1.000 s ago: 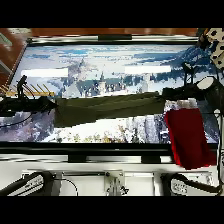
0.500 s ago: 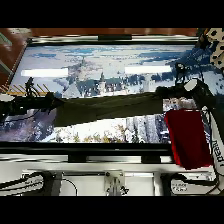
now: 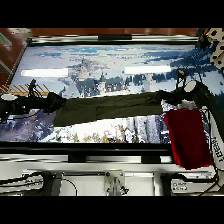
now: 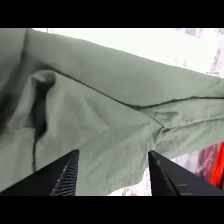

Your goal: Fold the shirts.

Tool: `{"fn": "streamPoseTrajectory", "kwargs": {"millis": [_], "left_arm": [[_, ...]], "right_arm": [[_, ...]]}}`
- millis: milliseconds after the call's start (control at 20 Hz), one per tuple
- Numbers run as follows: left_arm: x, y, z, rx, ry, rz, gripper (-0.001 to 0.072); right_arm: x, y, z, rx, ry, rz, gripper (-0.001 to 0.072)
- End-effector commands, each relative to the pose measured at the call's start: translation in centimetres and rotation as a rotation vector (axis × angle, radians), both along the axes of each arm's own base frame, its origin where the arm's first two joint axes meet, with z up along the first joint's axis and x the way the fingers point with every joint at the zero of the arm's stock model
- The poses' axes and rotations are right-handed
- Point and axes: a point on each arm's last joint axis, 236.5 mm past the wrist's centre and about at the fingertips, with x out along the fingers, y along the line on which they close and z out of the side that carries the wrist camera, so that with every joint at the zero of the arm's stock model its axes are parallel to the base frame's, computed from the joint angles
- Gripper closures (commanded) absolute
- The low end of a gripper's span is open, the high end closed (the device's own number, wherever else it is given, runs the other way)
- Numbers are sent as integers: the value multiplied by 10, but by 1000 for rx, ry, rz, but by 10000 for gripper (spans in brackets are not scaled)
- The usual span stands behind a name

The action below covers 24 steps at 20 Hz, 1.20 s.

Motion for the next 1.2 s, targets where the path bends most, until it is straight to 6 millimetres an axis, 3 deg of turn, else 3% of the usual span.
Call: {"fn": "streamPoseTrajectory", "kwargs": {"millis": [0, 100, 200, 500, 700, 750, 800, 950, 1100, 1150], "left_arm": [[-13, -10, 10, -53, 27, -60, 175], [-34, -29, 18, -109, 65, -154, 175], [-48, -43, 28, -126, 66, -227, 179], [-54, -60, 55, -95, -14, -272, 179], [-53, -70, 67, -129, -40, -273, 214], [-51, -73, 70, -140, -47, -269, 213], [-49, -74, 71, -148, -52, -263, 213], [-49, -77, 73, -151, -56, -264, 213], [-45, -77, 74, -152, -65, -249, 263], [-41, -78, 73, -148, -73, -238, 318]], "right_arm": [[-8, -15, 0, 75, 52, -98, 14], [1, -16, 2, 146, 30, -159, 14], [4, -11, -9, 180, 48, -175, 14], [10, 14, -41, 260, 98, -204, 20], [3, 34, -58, 295, 157, -185, 24], [1, 40, -59, 292, 163, -161, 125], [0, 47, -58, 290, 160, -133, 315], [-2, 58, -49, 309, 162, -71, 633], [2, 66, -18, 318, 129, 30, 637], [3, 69, 0, 319, 106, 61, 637]]}}
